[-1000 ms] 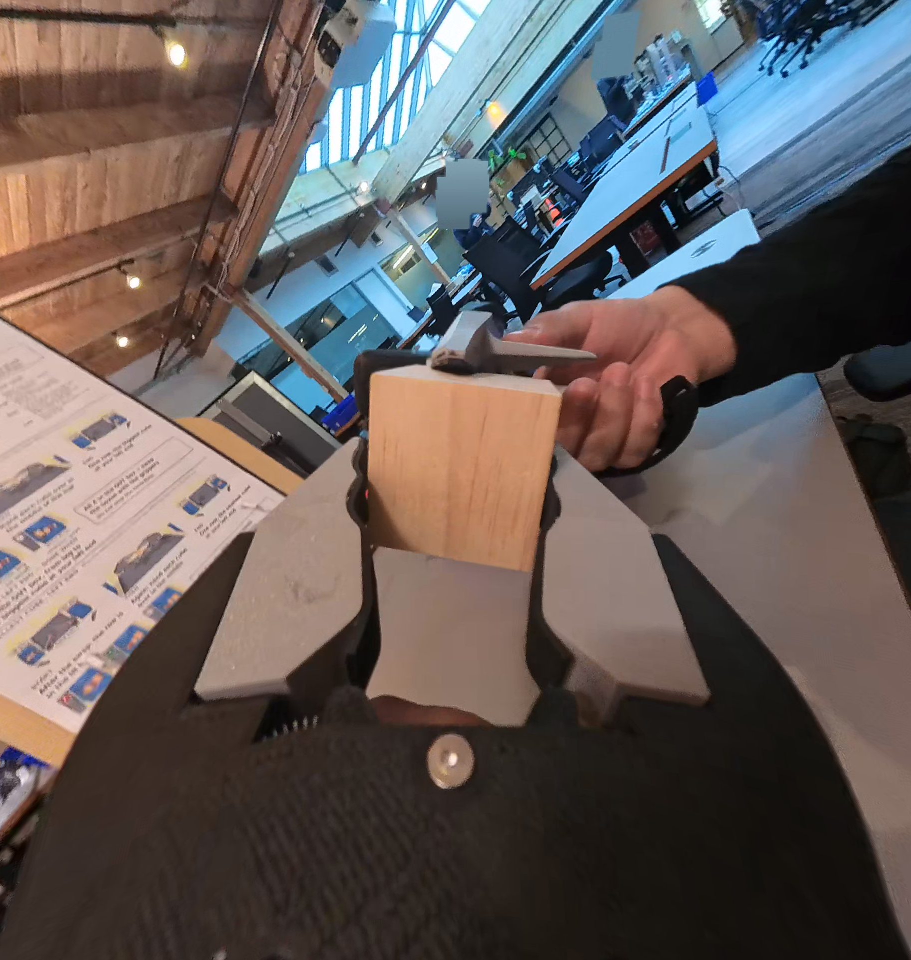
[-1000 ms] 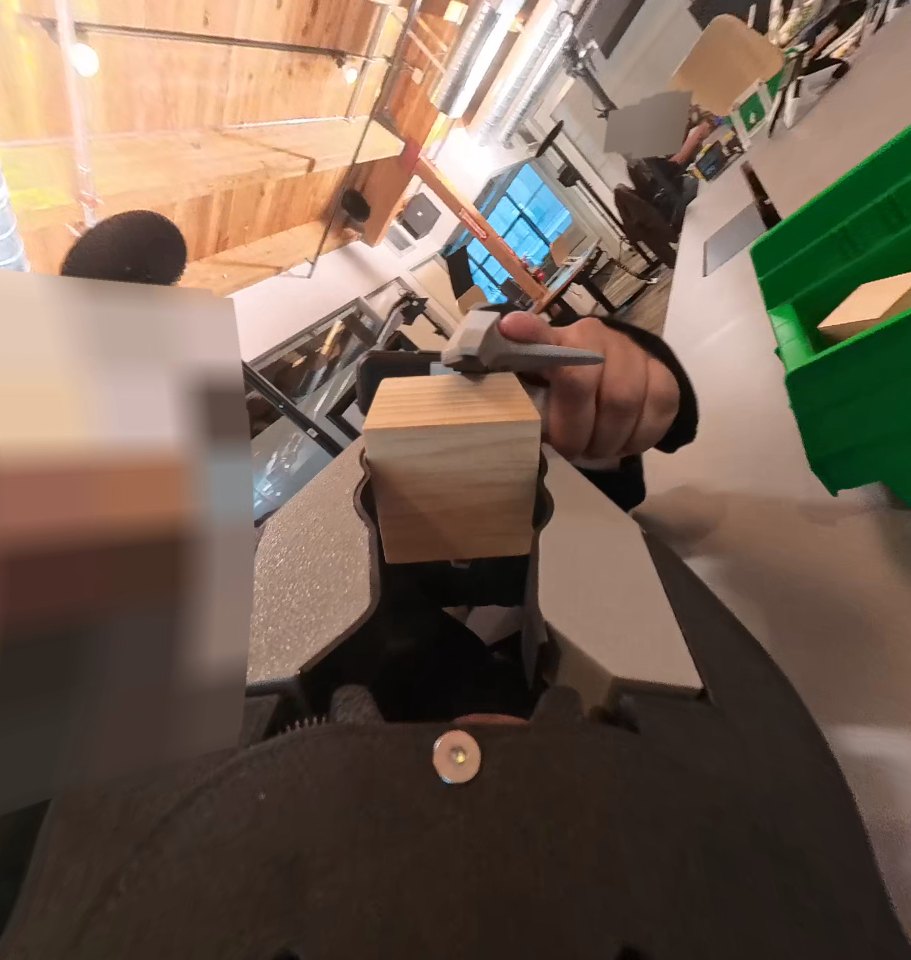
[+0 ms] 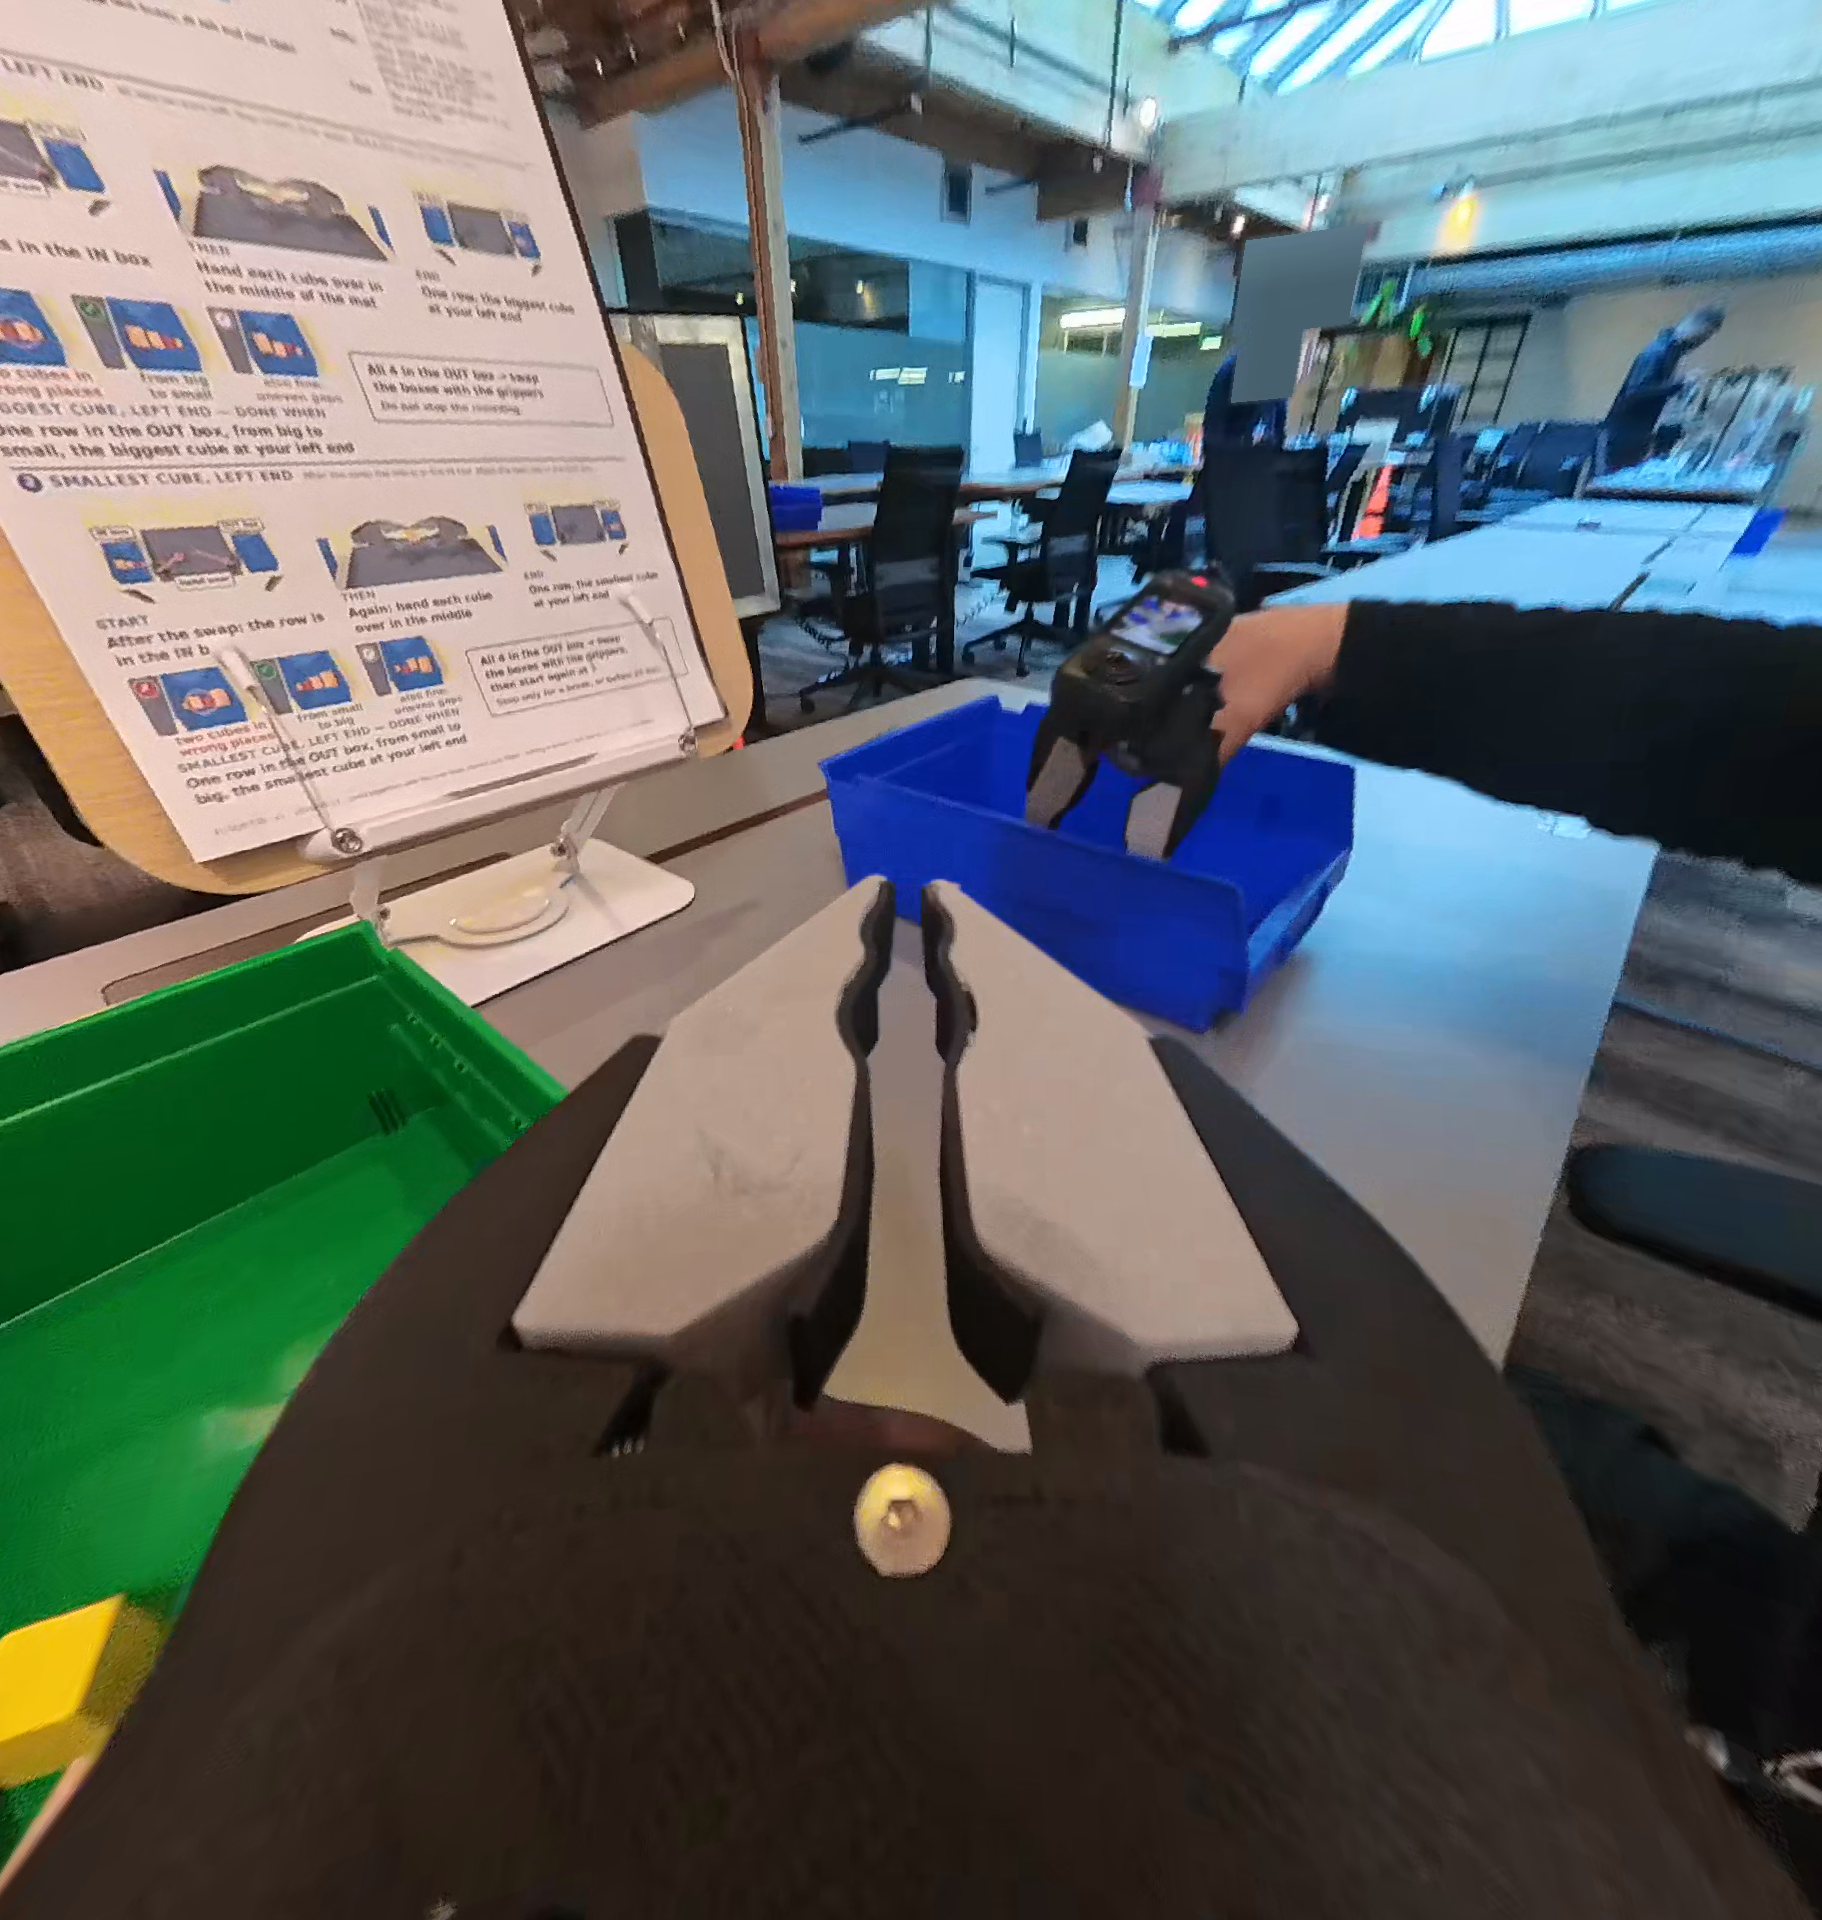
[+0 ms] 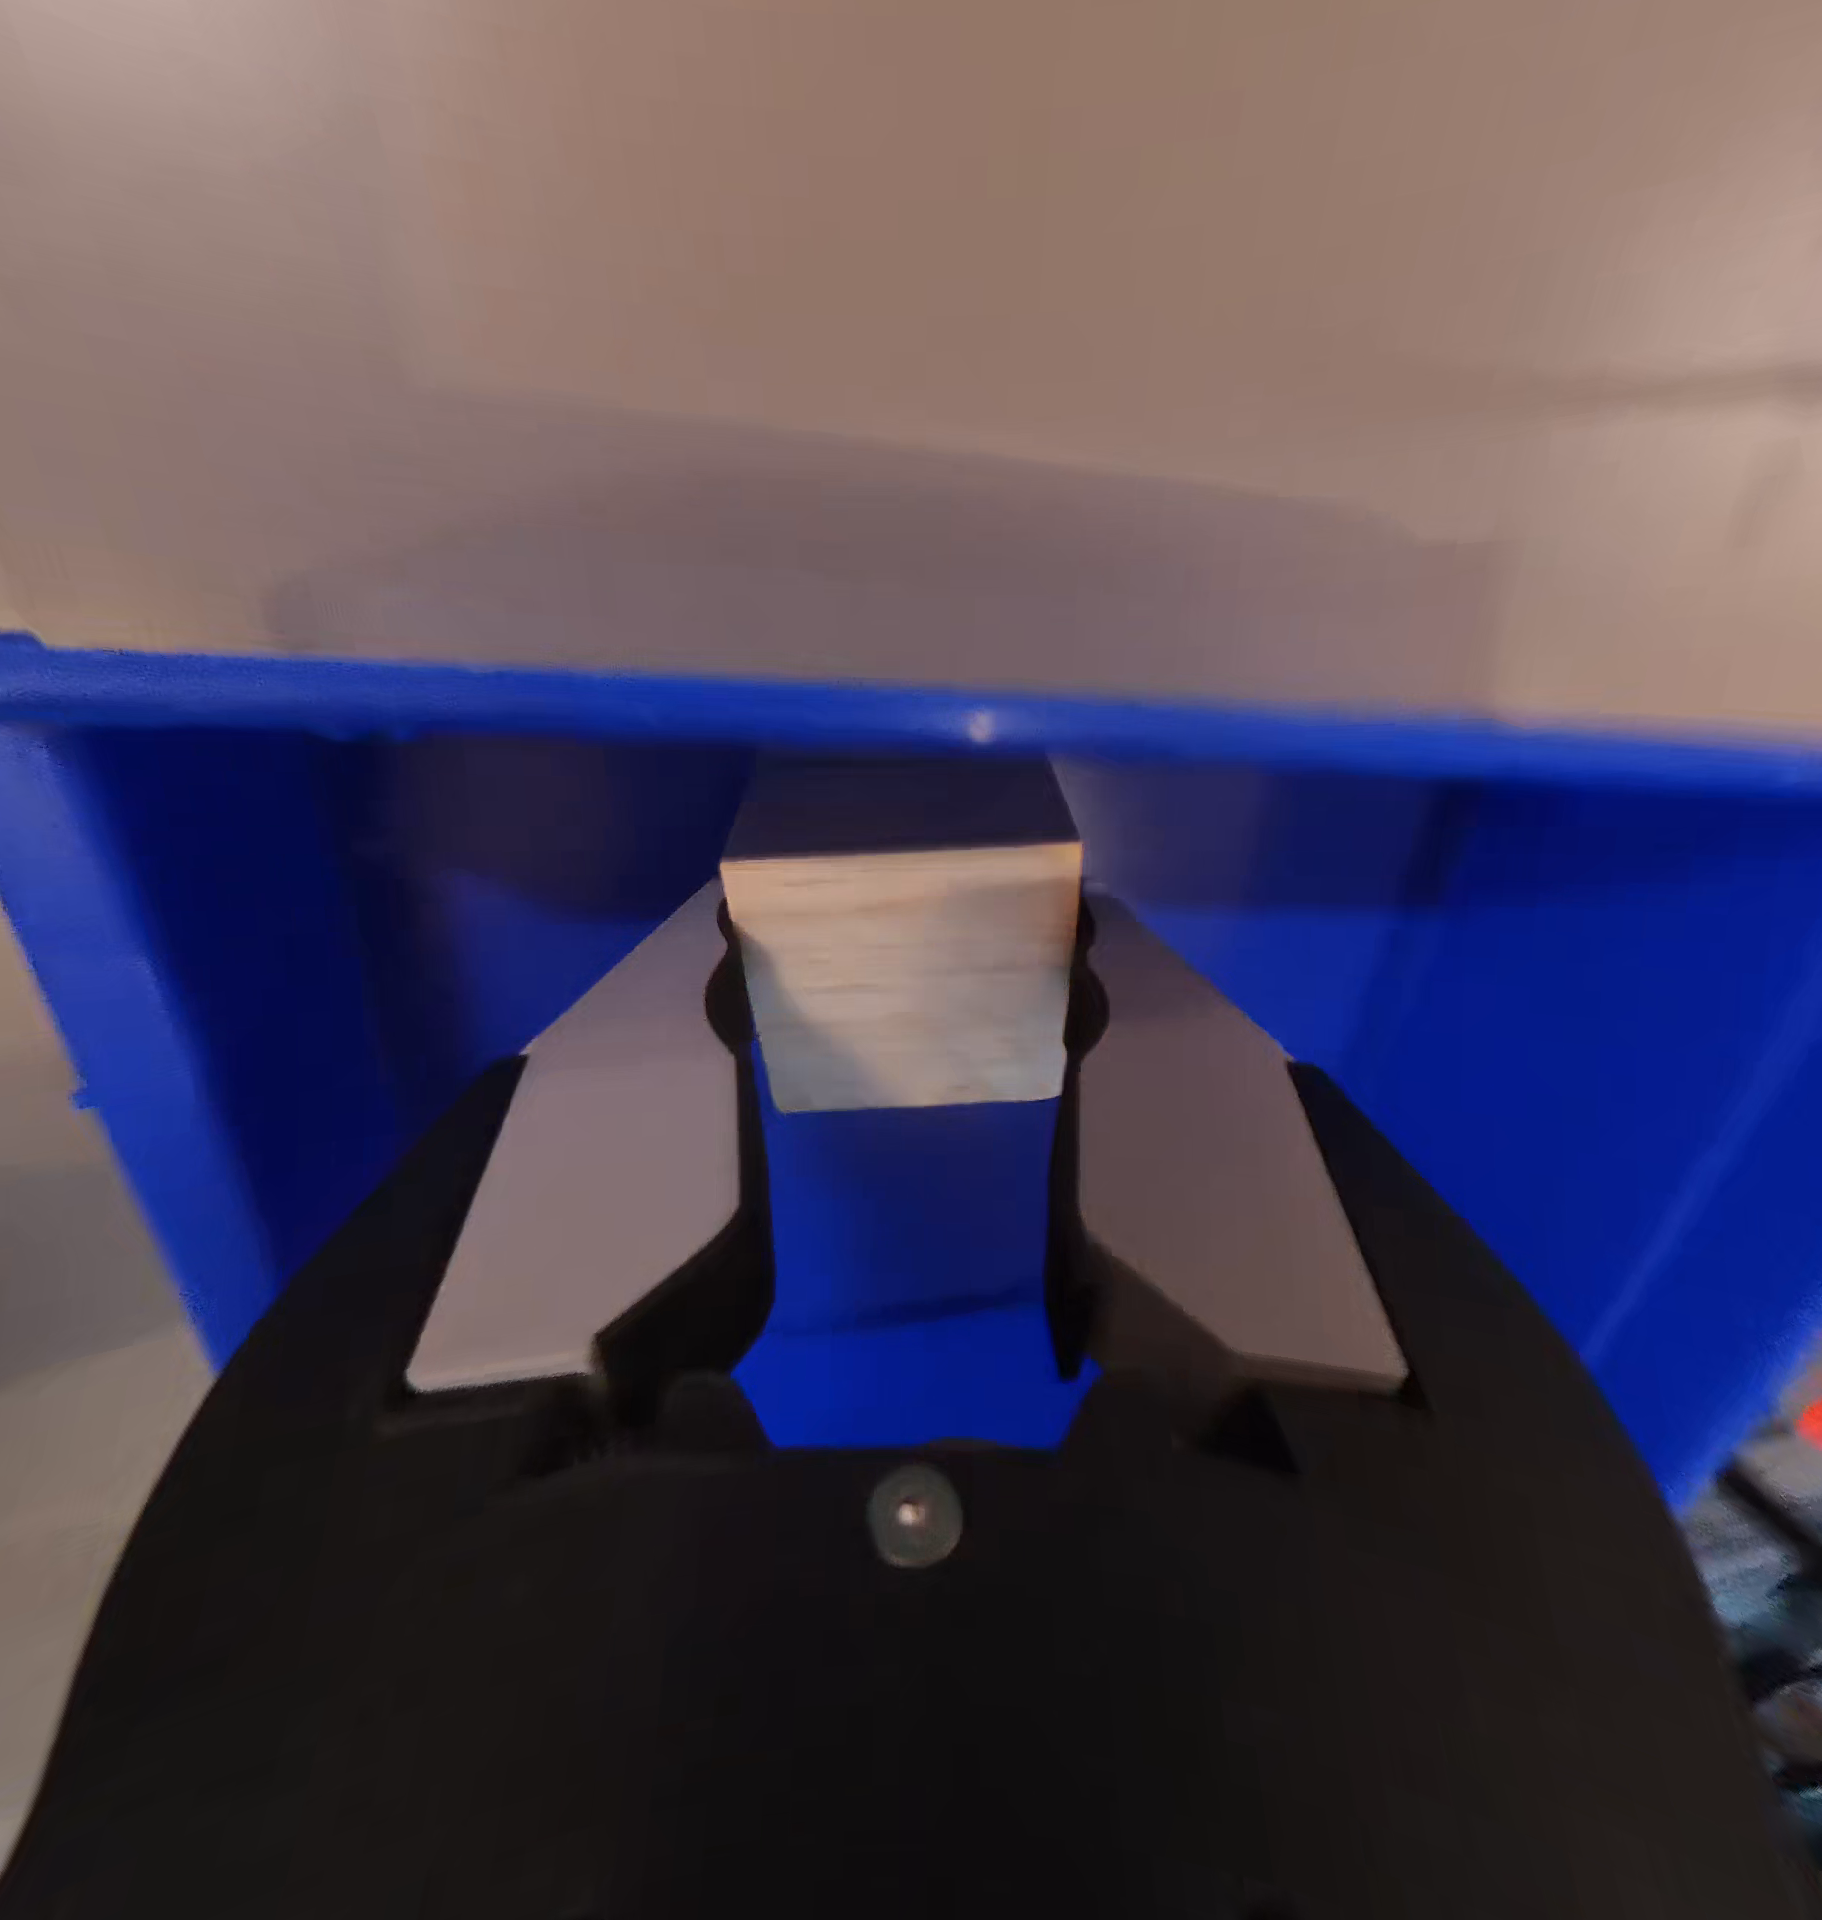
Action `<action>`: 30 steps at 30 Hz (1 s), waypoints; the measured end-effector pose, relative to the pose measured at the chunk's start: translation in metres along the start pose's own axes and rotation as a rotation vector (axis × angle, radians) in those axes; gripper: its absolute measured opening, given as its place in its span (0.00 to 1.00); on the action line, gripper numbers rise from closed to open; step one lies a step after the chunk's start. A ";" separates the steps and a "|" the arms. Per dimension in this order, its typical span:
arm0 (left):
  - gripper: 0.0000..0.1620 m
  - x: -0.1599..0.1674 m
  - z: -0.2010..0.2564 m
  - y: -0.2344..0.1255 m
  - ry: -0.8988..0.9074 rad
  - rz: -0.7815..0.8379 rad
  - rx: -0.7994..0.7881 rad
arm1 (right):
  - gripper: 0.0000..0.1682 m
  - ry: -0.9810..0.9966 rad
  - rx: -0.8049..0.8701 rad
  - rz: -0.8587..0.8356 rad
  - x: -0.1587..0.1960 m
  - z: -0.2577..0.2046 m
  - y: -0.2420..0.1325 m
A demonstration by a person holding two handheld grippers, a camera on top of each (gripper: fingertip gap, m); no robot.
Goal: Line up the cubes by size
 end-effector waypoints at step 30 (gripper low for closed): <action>0.38 0.089 -0.131 -0.054 0.270 -1.211 -0.074 | 0.40 0.070 0.239 0.876 -0.121 -0.089 -0.082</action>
Point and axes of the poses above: each gripper's, where its closed fingertips meet, y out along the fingers, x out of its underside, z = x × y across the jaws, the point moved 6 cm from there along -y, back along the fingers, and after that the axes turned 4 degrees about y, right-handed, at the moved point
